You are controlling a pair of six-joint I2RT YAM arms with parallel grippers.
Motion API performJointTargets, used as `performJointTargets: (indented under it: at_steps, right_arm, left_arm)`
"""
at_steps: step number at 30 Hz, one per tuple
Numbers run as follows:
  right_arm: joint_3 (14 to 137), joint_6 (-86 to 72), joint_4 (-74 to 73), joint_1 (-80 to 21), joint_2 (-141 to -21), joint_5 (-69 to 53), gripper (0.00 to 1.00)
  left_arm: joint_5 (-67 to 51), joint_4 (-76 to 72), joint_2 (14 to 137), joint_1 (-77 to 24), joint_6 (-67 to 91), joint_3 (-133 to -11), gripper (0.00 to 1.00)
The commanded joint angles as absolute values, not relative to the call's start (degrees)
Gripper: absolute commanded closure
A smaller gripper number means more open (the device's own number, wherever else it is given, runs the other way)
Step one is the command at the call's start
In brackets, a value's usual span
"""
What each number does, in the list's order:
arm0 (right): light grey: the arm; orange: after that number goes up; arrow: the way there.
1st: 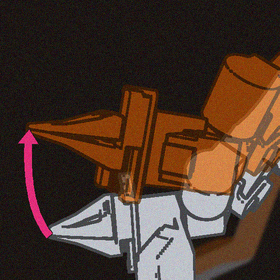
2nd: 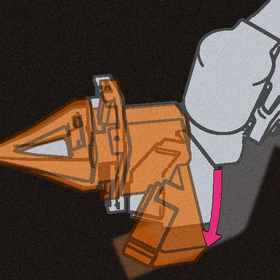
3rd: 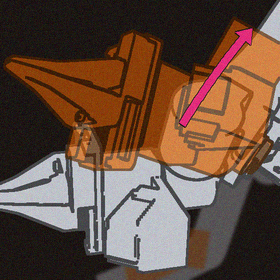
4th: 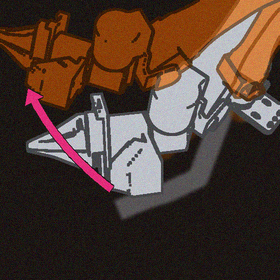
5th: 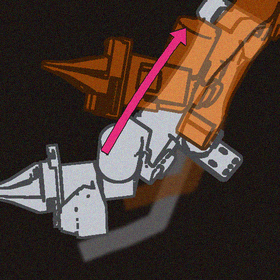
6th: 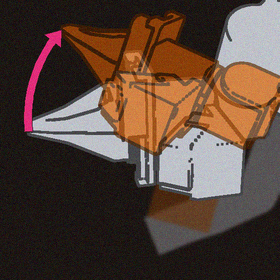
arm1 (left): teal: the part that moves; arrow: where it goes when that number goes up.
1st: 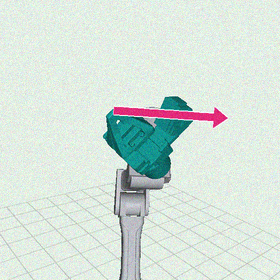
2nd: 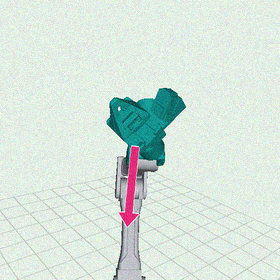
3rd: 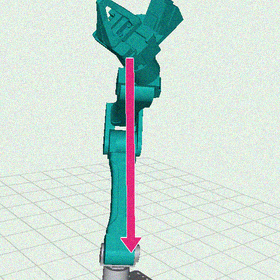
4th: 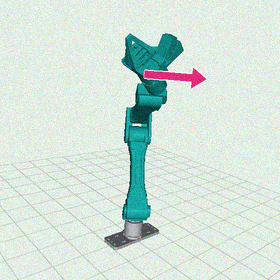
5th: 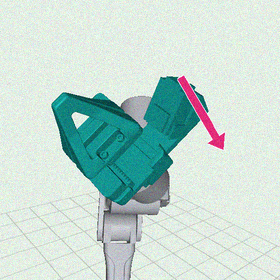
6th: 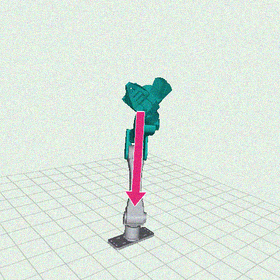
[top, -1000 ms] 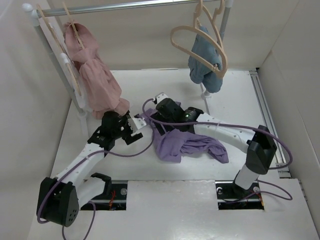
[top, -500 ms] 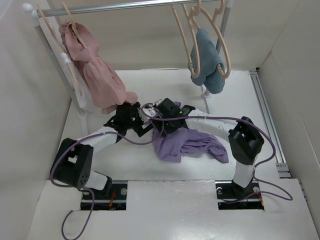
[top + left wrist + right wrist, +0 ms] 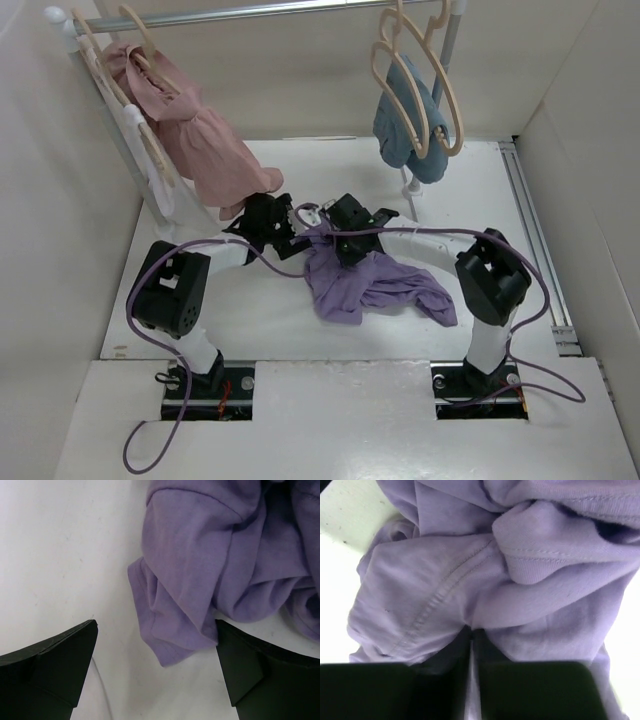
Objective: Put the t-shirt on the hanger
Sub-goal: Move the tshirt to the center of the board
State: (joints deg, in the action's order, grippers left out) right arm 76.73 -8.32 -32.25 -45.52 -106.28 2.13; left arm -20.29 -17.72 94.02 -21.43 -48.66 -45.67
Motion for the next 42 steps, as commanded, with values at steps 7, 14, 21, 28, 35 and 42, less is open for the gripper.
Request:
performJointTargets:
  at_steps: [7,14,21,28,35,42]
  right_arm:
    - [68.04,-5.19,-25.48,-37.28,-94.67,-9.76,1.0]
    - [59.26,-5.8,-30.32,-28.33,-84.83,-6.15,1.0]
    - [54.33,-6.94,-35.94,-14.2,-74.45,-5.09,1.0]
    - [53.09,-8.0,-38.23,-2.82,-73.29,-4.22,0.78]
    - [55.37,-9.93,-36.83,-5.44,-72.34,-6.06,0.04]
    - [54.06,-13.35,-36.3,-10.72,-70.22,-6.06,0.0]
  left_arm:
    - [-19.52,-19.16,95.8,-19.43,-44.74,-52.47,0.0]
    - [-10.72,-21.71,97.47,-19.42,-43.07,-53.88,0.0]
    - [-10.11,-22.32,98.0,-19.42,-41.3,-57.3,0.0]
    - [-8.17,-19.35,98.0,-22.32,-42.53,-59.59,0.0]
    - [-17.65,-13.19,90.71,-24.08,-41.84,-57.49,0.0]
    - [-29.52,-0.79,80.44,-25.75,-53.77,-49.85,0.0]
